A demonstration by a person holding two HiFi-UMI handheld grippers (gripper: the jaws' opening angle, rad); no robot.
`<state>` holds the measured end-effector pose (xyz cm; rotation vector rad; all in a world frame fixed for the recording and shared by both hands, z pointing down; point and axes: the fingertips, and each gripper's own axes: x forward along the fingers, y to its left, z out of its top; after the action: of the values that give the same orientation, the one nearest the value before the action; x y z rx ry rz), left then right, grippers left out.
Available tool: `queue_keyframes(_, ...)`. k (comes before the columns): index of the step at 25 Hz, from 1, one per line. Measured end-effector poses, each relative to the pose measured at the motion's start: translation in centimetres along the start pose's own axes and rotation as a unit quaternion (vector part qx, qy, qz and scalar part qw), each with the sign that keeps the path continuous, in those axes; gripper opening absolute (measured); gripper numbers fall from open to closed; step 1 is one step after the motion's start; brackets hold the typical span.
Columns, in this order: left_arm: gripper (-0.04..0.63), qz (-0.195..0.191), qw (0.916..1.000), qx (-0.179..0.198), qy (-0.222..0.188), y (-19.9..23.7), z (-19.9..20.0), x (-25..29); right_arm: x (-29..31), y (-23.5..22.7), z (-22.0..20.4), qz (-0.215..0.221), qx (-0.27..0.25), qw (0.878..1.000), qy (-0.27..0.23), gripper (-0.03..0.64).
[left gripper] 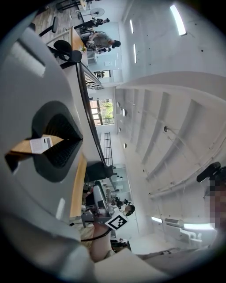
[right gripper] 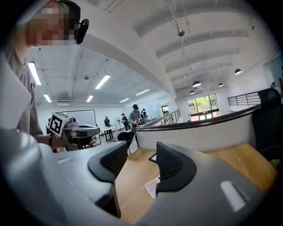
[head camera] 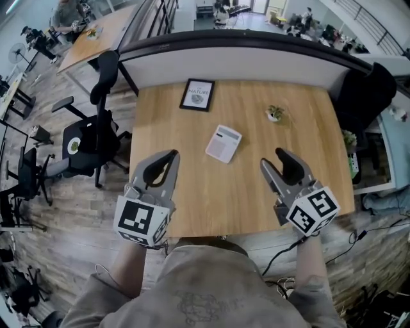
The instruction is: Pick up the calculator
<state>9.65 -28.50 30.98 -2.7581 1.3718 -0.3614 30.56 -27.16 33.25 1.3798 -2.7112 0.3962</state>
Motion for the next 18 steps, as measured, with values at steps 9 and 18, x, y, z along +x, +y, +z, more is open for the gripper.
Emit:
queue_keyframes(9,0.002,-0.007,0.9999,-0.010,0.010,3.1,-2.5,4.7,9.5,-5.4,-1.2,0.059,0.023,0.997,0.032,0.193)
queue_keyframes(18,0.002,-0.008,0.9977,-0.035,0.057,4.7,-10.1,8.7,16.9,-11.1,-12.3,0.041,-0.003,0.985,0.166,0.193)
